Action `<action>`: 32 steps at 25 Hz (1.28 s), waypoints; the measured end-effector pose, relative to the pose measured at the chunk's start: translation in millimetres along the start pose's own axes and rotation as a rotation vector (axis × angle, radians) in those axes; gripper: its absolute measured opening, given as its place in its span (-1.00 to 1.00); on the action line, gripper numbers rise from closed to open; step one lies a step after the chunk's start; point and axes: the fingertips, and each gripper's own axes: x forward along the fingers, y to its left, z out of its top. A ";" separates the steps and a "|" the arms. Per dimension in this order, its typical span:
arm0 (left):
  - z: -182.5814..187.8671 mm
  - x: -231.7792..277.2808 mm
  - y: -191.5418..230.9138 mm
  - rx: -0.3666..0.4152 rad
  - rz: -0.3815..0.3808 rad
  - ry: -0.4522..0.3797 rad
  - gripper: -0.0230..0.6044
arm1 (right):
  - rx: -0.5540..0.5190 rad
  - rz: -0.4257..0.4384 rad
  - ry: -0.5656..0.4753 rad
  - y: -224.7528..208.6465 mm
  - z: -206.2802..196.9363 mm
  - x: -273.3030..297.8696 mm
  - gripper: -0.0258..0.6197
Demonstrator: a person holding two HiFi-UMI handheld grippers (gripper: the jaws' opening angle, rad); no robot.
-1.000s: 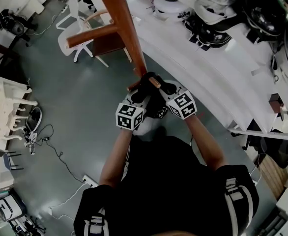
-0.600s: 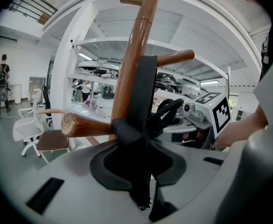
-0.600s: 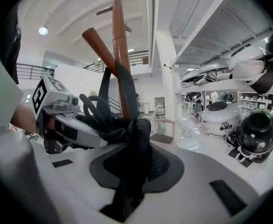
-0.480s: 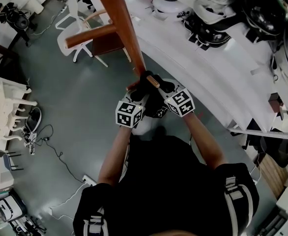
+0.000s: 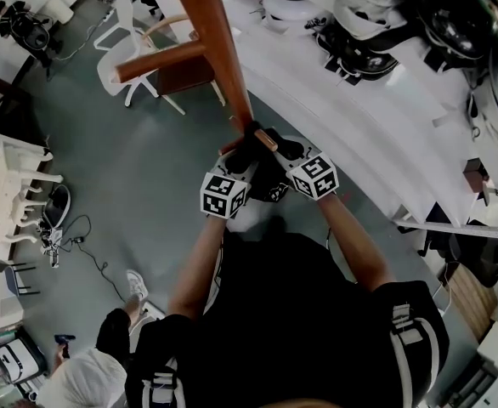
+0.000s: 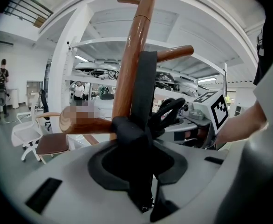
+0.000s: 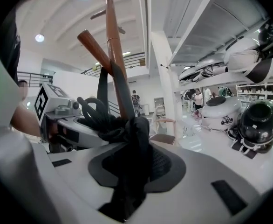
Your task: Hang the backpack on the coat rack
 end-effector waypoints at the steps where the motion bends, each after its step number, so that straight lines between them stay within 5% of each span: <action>1: -0.6 0.2 0.1 -0.001 -0.003 0.000 -0.56 | 0.010 0.005 -0.006 -0.1 -1.1 -0.2 -0.58; 7: -3.4 -2.6 3.1 -0.016 0.003 -0.017 -0.40 | 0.042 0.026 -0.028 -0.3 -7.6 -5.0 -0.40; 15: -7.0 -16.4 5.9 0.066 0.057 -0.043 -0.25 | 0.027 -0.021 -0.016 -3.5 -27.5 -21.6 -0.33; 23: -21.1 -41.6 1.9 0.033 0.055 -0.047 -0.25 | 0.020 -0.046 -0.018 6.5 -41.0 -47.0 -0.78; 32: -46.2 -72.0 2.9 -0.012 0.071 -0.042 -0.79 | 0.003 -0.037 0.033 27.7 -66.1 -62.8 -0.87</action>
